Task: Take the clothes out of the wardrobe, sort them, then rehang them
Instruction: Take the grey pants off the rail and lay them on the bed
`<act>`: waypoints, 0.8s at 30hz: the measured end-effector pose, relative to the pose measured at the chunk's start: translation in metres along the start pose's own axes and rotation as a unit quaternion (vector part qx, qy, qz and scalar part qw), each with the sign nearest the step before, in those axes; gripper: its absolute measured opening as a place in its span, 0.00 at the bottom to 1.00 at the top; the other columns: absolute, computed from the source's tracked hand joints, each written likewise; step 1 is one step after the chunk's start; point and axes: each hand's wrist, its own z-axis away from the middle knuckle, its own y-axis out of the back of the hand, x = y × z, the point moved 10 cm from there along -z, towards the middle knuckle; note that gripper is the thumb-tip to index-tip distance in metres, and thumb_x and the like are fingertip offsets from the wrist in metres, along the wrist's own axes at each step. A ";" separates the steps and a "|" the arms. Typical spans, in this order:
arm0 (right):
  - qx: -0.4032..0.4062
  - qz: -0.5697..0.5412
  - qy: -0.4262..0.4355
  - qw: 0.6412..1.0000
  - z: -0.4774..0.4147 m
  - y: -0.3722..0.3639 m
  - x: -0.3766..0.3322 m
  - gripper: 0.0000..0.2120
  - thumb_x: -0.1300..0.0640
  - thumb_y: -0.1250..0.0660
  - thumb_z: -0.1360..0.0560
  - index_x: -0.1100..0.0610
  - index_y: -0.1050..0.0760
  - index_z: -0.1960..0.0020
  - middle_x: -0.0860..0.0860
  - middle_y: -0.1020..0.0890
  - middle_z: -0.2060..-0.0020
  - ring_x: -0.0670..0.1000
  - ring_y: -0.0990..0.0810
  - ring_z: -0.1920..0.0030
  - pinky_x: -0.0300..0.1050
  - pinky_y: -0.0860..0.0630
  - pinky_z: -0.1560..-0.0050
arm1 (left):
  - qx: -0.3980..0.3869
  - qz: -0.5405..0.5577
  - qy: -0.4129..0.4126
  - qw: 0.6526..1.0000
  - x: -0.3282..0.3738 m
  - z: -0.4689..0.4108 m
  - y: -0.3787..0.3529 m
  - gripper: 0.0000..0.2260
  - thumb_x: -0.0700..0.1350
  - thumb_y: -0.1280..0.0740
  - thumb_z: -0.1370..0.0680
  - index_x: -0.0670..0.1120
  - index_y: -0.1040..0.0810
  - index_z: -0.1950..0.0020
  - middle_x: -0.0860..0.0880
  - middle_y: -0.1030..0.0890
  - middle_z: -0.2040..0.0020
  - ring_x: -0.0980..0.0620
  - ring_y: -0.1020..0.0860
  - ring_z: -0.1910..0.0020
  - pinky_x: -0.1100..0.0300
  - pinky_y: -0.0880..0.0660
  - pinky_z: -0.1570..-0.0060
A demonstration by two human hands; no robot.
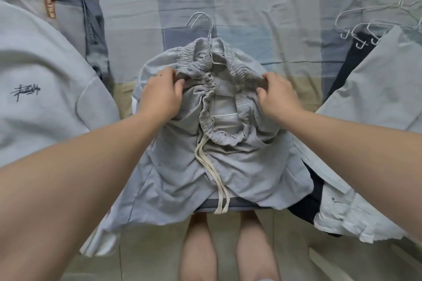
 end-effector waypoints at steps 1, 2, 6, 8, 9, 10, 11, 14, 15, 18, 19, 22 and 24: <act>-0.006 -0.006 0.000 1.000 -0.004 -0.004 0.002 0.21 0.50 0.41 0.20 0.56 0.34 0.29 0.58 0.28 0.33 0.61 0.32 0.33 0.56 0.34 0.33 | -0.005 0.000 0.005 1.000 -0.002 -0.003 -0.004 0.15 0.52 0.40 0.18 0.44 0.27 0.38 0.39 0.21 0.40 0.36 0.24 0.41 0.43 0.27 0.44; -0.013 -0.011 -0.003 1.000 -0.006 -0.006 0.003 0.23 0.49 0.41 0.20 0.56 0.37 0.27 0.58 0.30 0.31 0.61 0.33 0.32 0.56 0.35 0.32 | -0.009 0.000 0.011 1.000 -0.004 -0.004 -0.007 0.17 0.53 0.40 0.18 0.45 0.28 0.34 0.40 0.21 0.38 0.36 0.25 0.40 0.43 0.27 0.42; -0.044 -0.006 -0.017 0.999 0.003 -0.007 0.011 0.26 0.47 0.42 0.19 0.54 0.40 0.24 0.56 0.33 0.27 0.60 0.35 0.29 0.57 0.35 0.31 | -0.023 -0.011 0.016 1.000 -0.004 0.010 -0.010 0.22 0.55 0.40 0.19 0.47 0.31 0.28 0.43 0.25 0.31 0.39 0.29 0.33 0.44 0.31 0.35; -0.062 0.006 -0.008 0.998 0.015 -0.005 0.010 0.27 0.47 0.43 0.20 0.53 0.42 0.23 0.54 0.35 0.26 0.58 0.37 0.27 0.58 0.36 0.30 | -0.039 -0.029 0.006 0.999 0.000 0.023 -0.008 0.25 0.56 0.40 0.19 0.47 0.34 0.24 0.44 0.30 0.26 0.41 0.33 0.28 0.45 0.34 0.30; -0.070 0.013 -0.003 0.997 0.023 -0.002 0.008 0.27 0.46 0.43 0.19 0.52 0.43 0.23 0.53 0.36 0.25 0.57 0.38 0.26 0.58 0.37 0.29 | -0.049 -0.040 0.003 0.998 0.003 0.031 -0.006 0.26 0.57 0.41 0.19 0.48 0.36 0.23 0.45 0.33 0.24 0.42 0.36 0.25 0.45 0.37 0.27; -0.077 0.021 0.000 0.997 0.031 0.001 0.005 0.28 0.46 0.44 0.19 0.52 0.44 0.22 0.52 0.38 0.24 0.56 0.40 0.25 0.57 0.39 0.28 | -0.057 -0.049 0.005 0.997 0.005 0.039 -0.003 0.27 0.57 0.41 0.18 0.48 0.38 0.22 0.45 0.36 0.22 0.43 0.40 0.23 0.44 0.41 0.25; -0.081 0.029 0.003 0.996 0.040 0.007 0.001 0.28 0.45 0.45 0.19 0.51 0.45 0.22 0.51 0.40 0.23 0.55 0.42 0.24 0.57 0.39 0.28 | -0.064 -0.055 0.007 0.996 0.008 0.049 0.002 0.27 0.59 0.42 0.18 0.49 0.40 0.21 0.46 0.38 0.21 0.44 0.43 0.22 0.45 0.43 0.24; -0.084 0.048 0.020 0.995 0.070 0.028 -0.015 0.29 0.44 0.45 0.19 0.50 0.47 0.21 0.49 0.43 0.22 0.54 0.44 0.24 0.57 0.40 0.28 | -0.078 -0.077 0.010 0.994 0.020 0.079 0.021 0.29 0.62 0.46 0.18 0.53 0.45 0.19 0.47 0.44 0.19 0.45 0.49 0.20 0.46 0.49 0.22; -0.084 0.052 0.027 0.995 0.081 0.037 -0.021 0.29 0.44 0.45 0.19 0.50 0.47 0.21 0.49 0.43 0.22 0.53 0.44 0.24 0.57 0.40 0.28 | -0.081 -0.082 0.012 0.993 0.024 0.090 0.029 0.30 0.62 0.46 0.18 0.53 0.46 0.19 0.48 0.45 0.18 0.45 0.50 0.20 0.46 0.50 0.22; -0.083 0.072 0.038 0.993 0.114 0.067 -0.039 0.29 0.44 0.45 0.19 0.49 0.48 0.21 0.48 0.44 0.22 0.52 0.45 0.23 0.56 0.41 0.28 | -0.090 -0.083 0.024 0.992 0.035 0.125 0.058 0.31 0.64 0.47 0.19 0.55 0.49 0.19 0.48 0.48 0.18 0.45 0.53 0.19 0.44 0.51 0.22; -0.082 0.081 0.044 0.992 0.126 0.077 -0.046 0.29 0.43 0.45 0.19 0.49 0.49 0.21 0.49 0.44 0.22 0.53 0.45 0.23 0.57 0.40 0.28 | -0.093 -0.088 0.023 0.992 0.039 0.137 0.068 0.31 0.64 0.47 0.19 0.56 0.50 0.19 0.48 0.50 0.18 0.45 0.54 0.19 0.43 0.52 0.22; -0.071 0.107 0.083 0.988 0.163 0.108 -0.068 0.29 0.44 0.44 0.20 0.49 0.48 0.22 0.49 0.42 0.23 0.54 0.43 0.25 0.58 0.37 0.31 | -0.095 -0.104 -0.001 0.990 0.054 0.176 0.101 0.31 0.65 0.47 0.19 0.57 0.52 0.19 0.49 0.52 0.17 0.45 0.56 0.19 0.42 0.53 0.23; -0.067 0.119 0.105 0.985 0.189 0.125 -0.080 0.29 0.44 0.44 0.20 0.48 0.48 0.23 0.49 0.41 0.24 0.54 0.43 0.25 0.58 0.37 0.31 | -0.090 -0.103 -0.012 0.991 0.062 0.202 0.124 0.31 0.65 0.47 0.19 0.58 0.52 0.19 0.49 0.53 0.17 0.45 0.57 0.19 0.42 0.54 0.23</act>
